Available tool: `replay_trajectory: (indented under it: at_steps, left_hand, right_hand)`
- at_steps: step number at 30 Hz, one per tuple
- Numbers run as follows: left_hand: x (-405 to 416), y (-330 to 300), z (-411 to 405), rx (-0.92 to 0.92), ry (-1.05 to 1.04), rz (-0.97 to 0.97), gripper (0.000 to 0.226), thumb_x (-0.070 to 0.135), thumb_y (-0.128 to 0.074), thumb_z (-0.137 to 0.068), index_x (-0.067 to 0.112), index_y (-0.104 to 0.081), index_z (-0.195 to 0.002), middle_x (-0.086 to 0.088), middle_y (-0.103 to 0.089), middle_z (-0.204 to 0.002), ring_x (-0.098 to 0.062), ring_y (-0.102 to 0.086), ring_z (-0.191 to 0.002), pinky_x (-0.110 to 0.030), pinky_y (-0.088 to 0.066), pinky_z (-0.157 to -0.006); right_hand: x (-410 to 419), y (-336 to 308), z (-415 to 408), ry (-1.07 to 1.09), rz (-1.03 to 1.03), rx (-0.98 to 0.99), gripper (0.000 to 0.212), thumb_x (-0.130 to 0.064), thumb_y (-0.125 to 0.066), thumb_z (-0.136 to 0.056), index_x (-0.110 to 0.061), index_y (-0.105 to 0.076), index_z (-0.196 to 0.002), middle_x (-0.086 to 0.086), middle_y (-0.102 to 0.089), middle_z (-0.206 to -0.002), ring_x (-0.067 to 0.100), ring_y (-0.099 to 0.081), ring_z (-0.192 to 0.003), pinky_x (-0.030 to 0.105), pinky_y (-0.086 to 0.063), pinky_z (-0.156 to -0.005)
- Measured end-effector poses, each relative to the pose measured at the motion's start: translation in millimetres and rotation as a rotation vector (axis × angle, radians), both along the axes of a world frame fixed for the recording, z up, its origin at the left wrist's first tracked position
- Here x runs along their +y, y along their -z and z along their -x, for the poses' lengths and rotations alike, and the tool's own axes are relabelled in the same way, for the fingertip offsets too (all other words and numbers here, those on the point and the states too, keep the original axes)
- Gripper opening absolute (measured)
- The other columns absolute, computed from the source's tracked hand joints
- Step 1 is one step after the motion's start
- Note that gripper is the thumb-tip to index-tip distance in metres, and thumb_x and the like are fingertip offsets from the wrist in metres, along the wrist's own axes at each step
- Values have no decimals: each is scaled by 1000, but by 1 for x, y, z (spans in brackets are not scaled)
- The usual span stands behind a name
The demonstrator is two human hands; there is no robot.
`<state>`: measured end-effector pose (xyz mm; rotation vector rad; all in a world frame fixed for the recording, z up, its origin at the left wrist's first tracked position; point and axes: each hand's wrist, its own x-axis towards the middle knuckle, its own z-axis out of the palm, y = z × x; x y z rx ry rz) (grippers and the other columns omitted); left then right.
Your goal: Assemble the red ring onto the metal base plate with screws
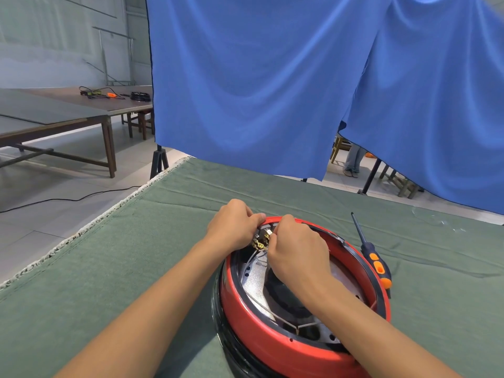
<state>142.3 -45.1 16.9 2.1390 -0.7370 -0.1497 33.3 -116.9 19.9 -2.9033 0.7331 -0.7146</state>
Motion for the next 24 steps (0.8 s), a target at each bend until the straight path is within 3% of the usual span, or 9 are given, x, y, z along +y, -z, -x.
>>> replay_trajectory:
  at_steps: [8,15,24]
  left_hand:
    - [1,-2,1,-1,1,-6,51,37,-57,-93,14,-46,-49,-5,-50,-51,-32,-55,-68,-38,-49,-70]
    - [1,-2,2,0,2,-4,49,36,-57,-93,13,-50,-50,-3,-50,-50,-29,-52,-63,-38,-49,-69]
    - [2,-3,5,-17,-8,4,49,37,-57,-93,13,-54,-50,-5,-55,-53,-33,-63,-74,-39,-50,-74]
  right_hand:
    - [-2,2,-1,-5,1,-1,14,-22,-45,-91,-15,-34,-85,10,-65,-95,32,-62,-87,32,-27,-58]
    - [-3,2,-1,1,-9,-7,13,-21,-45,-92,-15,-36,-86,9,-65,-95,31,-62,-87,32,-27,-58]
    - [-3,3,-3,38,29,11,13,-23,-45,-94,-13,-50,-99,7,-67,-98,29,-63,-89,32,-29,-59]
